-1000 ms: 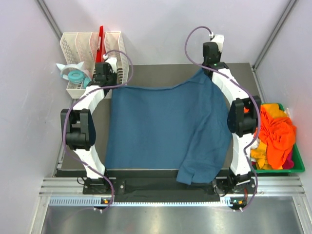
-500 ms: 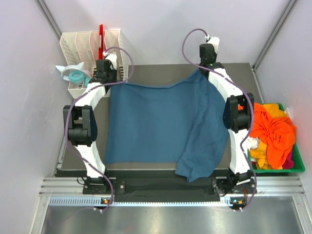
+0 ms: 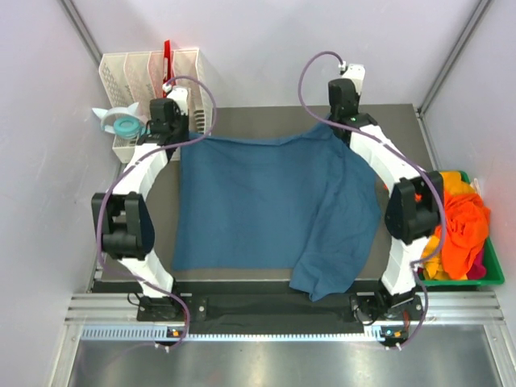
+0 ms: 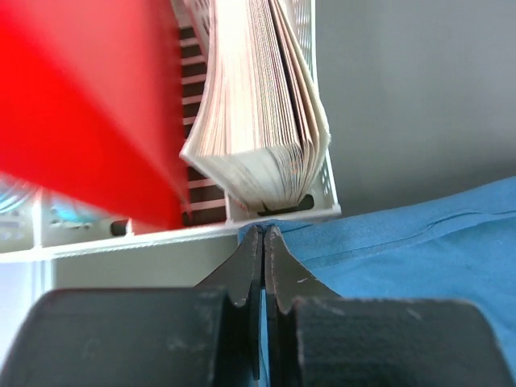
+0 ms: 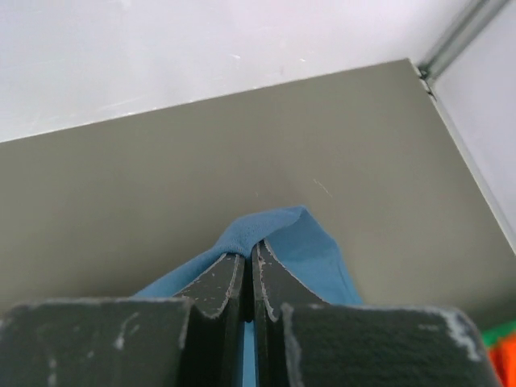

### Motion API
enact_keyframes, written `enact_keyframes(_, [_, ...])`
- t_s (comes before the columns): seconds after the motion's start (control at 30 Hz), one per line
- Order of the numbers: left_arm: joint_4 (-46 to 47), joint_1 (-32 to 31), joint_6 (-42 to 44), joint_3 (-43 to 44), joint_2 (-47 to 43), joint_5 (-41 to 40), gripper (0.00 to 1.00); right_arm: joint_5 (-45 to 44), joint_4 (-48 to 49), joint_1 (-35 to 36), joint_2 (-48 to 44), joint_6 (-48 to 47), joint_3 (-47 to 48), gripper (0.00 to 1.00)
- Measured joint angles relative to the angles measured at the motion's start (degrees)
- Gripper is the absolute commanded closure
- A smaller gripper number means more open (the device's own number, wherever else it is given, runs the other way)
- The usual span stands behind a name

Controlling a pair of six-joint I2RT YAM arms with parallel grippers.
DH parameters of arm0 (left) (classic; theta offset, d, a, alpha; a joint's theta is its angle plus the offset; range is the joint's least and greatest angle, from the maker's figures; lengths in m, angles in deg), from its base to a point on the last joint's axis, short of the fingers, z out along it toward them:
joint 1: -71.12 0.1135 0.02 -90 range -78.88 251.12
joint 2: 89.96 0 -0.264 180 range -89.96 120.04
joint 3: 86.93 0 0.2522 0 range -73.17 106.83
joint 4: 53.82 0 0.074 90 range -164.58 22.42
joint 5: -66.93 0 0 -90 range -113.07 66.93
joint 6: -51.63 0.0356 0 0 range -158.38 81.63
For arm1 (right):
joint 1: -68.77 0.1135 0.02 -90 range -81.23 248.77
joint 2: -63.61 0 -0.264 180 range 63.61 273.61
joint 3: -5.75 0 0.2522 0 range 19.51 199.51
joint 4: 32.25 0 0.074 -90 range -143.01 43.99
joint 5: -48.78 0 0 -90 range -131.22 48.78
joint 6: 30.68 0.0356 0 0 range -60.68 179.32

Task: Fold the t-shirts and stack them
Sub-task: Fold the tshirt

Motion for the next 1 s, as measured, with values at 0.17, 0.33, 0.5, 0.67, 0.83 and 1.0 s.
enact_keyframes(0.17, [-0.33, 0.02, 0.44, -5.03, -7.8, 0.15, 1.0, -1.88, 1.18, 1.77, -11.15, 2.89, -11.8, 1.0])
enact_keyframes(0.33, [-0.81, 0.02, 1.01, -11.3, -14.05, 0.15, 1.0, -3.13, 0.94, 2.25, -19.08, 7.65, -24.33, 1.0])
enact_keyframes(0.5, [-2.01, 0.02, 1.53, -17.2, -18.18, 0.07, 1.0, -3.63, -1.66, 2.51, -23.89, 12.72, -33.83, 1.0])
enact_keyframes(0.67, [-3.15, 0.17, 1.77, -22.62, -21.11, -0.46, 1.0, -3.63, -4.11, 2.62, -28.3, 16.74, -39.45, 1.0])
enact_keyframes(0.83, [-2.99, 0.33, 2.14, -27.41, -22.32, -1.46, 1.0, -3.56, -5.57, 2.62, -29.81, 20.13, -42.38, 1.0])
enact_keyframes(1.0, [-2.95, 0.42, 2.8, -31.41, -22.21, -2.56, 1.0, -3.08, -6.88, 2.62, -29.83, 22.73, -46.05, 1.0])
